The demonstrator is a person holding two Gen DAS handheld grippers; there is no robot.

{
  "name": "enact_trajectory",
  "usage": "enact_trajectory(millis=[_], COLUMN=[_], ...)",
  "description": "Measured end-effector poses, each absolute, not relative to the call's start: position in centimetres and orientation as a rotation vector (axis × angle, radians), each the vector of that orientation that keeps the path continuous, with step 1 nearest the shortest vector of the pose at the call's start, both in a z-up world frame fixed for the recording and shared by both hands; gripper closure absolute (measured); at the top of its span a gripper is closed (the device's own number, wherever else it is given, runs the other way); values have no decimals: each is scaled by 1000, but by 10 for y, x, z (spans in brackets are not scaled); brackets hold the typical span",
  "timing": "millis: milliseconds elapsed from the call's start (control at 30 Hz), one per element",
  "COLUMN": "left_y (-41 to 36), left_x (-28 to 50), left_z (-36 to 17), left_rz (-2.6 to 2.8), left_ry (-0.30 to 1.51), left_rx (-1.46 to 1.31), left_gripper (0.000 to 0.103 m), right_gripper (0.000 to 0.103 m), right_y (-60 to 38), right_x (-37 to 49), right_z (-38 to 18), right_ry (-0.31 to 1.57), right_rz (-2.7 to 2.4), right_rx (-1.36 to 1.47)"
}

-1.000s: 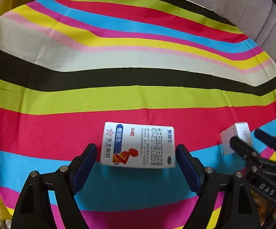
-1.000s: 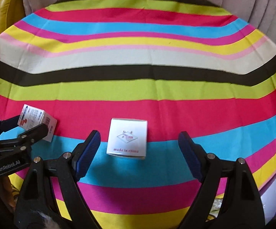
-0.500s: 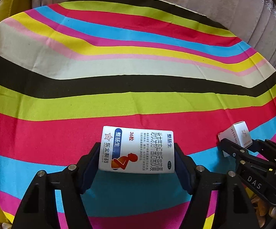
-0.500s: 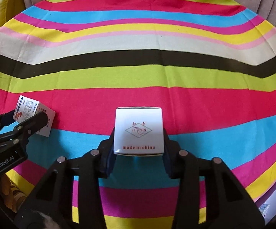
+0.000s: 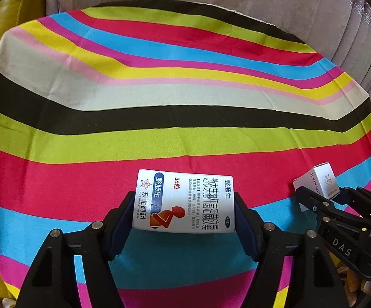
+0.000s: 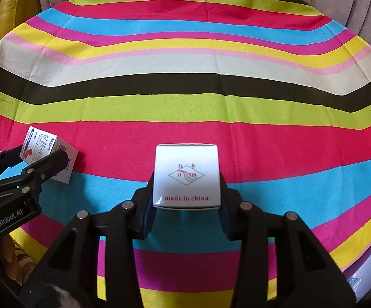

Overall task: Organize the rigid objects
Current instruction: 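Grasp the white medicine box with the left gripper while the right grasps the 'made in china' cube, then carry the medicine box with the left gripper while the right carries the cube to the storage box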

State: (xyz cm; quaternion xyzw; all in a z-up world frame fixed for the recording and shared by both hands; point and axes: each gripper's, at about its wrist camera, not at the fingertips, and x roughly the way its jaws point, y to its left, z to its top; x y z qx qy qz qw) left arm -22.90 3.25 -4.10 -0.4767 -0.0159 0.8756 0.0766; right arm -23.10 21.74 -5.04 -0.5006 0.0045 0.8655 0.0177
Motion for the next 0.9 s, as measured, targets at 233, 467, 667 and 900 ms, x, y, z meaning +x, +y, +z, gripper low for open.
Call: enact_trajectory(millis=[233, 467, 667, 900], left_y=[37, 36, 37, 51], left_x=[-209, -182, -158, -136], left_z=[-19, -4, 5, 13], left_rz=[2681, 2706, 2708, 2679], left_ry=[13, -10, -39, -36], left_rx=[-1357, -1314, -1285, -1247], left_gripper=[32, 32, 31, 31], right_gripper=[58, 58, 58, 58], right_y=[215, 216, 219, 228], right_x=[-207, -182, -157, -124], right_z=[-33, -14, -7, 1], right_ry=[35, 40, 46, 53], right_rz=[2737, 2764, 2769, 2748], right_rx=[-1492, -1429, -1413, -1386])
